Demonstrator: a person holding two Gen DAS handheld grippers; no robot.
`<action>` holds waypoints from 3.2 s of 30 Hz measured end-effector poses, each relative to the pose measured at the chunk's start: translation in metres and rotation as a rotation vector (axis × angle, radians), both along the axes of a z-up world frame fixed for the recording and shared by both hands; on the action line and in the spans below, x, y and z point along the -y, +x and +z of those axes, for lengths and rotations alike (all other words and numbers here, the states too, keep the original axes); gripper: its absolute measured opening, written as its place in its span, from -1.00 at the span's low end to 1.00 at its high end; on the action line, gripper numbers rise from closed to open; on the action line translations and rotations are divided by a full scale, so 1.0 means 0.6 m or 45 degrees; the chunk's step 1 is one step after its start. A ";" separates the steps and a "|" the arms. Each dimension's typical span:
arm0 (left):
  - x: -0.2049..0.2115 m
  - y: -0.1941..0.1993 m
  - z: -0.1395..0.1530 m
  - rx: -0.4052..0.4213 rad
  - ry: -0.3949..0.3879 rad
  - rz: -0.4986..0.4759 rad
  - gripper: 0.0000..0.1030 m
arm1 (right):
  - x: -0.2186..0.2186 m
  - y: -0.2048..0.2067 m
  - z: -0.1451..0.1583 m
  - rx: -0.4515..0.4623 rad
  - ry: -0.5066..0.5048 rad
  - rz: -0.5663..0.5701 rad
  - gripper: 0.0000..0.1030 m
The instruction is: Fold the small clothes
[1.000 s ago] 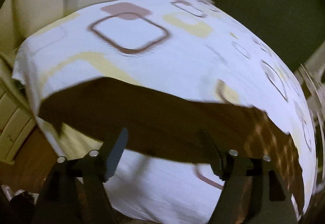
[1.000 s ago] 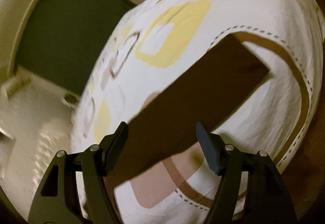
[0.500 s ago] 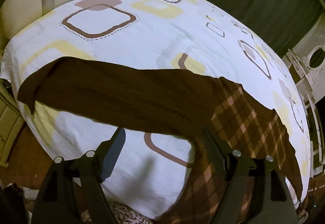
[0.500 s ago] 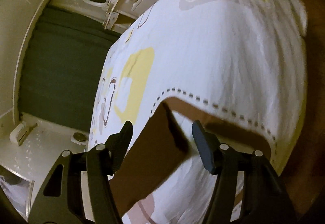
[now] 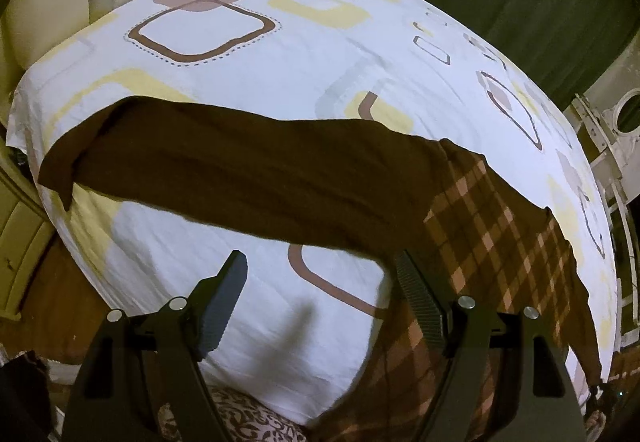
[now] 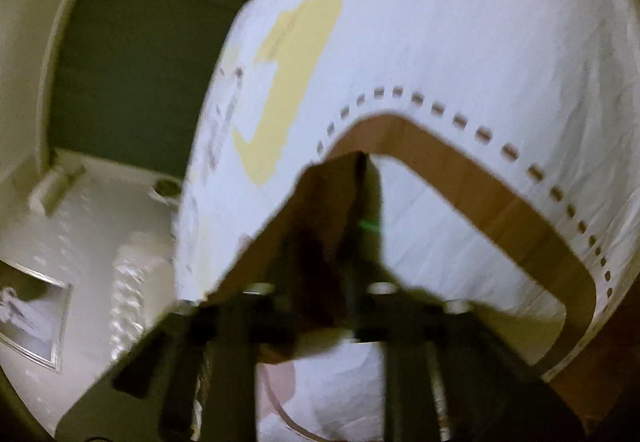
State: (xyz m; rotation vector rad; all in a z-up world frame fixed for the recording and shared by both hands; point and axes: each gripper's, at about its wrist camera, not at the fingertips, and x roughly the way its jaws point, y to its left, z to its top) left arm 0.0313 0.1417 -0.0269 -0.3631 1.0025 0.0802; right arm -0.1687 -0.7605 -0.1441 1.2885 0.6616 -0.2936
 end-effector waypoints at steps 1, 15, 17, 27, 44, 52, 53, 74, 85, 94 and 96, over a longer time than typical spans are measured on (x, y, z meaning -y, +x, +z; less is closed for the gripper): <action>-0.001 0.000 0.000 -0.001 -0.002 0.000 0.49 | -0.003 0.003 0.002 -0.010 -0.009 0.000 -0.91; -0.012 -0.001 0.008 0.021 -0.029 -0.019 0.49 | -0.127 0.167 0.214 0.380 -0.062 0.207 -0.92; -0.012 -0.002 0.010 0.029 -0.029 -0.028 0.49 | -0.171 0.208 0.247 0.431 -0.076 0.277 -0.92; -0.025 -0.010 0.012 0.045 -0.049 -0.047 0.49 | -0.509 0.368 0.337 0.552 -0.122 0.745 -0.92; -0.047 -0.012 0.004 0.073 -0.105 -0.051 0.49 | -0.982 0.500 0.184 0.198 -0.282 1.322 -0.92; -0.053 -0.012 -0.008 0.058 -0.157 -0.031 0.49 | -1.099 0.501 0.126 0.073 -0.417 1.463 -0.92; -0.053 -0.012 -0.010 0.057 -0.161 -0.031 0.49 | -1.108 0.501 0.120 0.063 -0.430 1.476 -0.91; -0.052 -0.017 -0.031 0.013 -0.199 -0.034 0.50 | -1.155 0.473 0.074 0.121 -0.123 1.600 -0.30; -0.025 -0.017 -0.034 0.001 -0.183 -0.072 0.50 | -0.698 0.369 0.175 0.291 -0.303 0.964 -0.13; -0.014 -0.015 -0.047 -0.043 -0.152 -0.049 0.50 | -0.486 0.323 0.050 0.031 -0.148 0.648 -0.17; -0.017 -0.016 -0.047 -0.047 -0.131 -0.041 0.50 | -0.494 0.326 0.034 0.033 -0.124 0.677 -0.50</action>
